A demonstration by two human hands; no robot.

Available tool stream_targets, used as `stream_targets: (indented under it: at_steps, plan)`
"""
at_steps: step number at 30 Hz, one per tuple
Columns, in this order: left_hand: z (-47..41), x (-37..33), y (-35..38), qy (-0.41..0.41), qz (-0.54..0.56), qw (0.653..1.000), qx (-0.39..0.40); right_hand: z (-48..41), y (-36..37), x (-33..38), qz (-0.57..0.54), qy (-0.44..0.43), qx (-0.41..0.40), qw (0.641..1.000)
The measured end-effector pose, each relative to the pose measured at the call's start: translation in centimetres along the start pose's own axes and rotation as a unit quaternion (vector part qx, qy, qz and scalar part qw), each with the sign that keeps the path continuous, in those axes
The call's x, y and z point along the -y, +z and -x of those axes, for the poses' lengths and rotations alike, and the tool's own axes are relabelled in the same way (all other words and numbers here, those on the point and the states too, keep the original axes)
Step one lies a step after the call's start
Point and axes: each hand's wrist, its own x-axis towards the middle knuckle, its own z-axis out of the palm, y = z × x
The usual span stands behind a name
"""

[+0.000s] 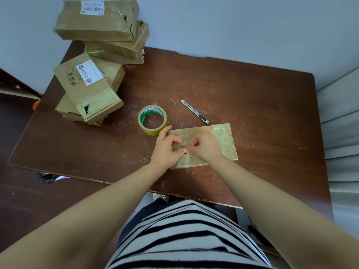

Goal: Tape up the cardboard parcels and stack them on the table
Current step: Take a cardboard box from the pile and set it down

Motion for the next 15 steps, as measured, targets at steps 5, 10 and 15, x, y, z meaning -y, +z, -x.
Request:
stream_targets:
  at_steps: [5, 10, 15]
  plan:
    - [0.0, -0.1, 0.0, -0.001, 0.002, 1.0, -0.003, 0.0, 0.1, 0.3, 0.005, 0.004, 0.001, 1.0]
    - [0.2, -0.3, -0.8, 0.003, 0.045, 0.998, -0.037, -0.4, -0.7, 0.1, -0.051, 0.022, -0.015, 0.998]
    - [0.4, 0.2, -2.6, 0.039, 0.066, 0.988, -0.132, -2.0, -3.1, 1.4, -0.078, -0.039, -0.072, 0.994]
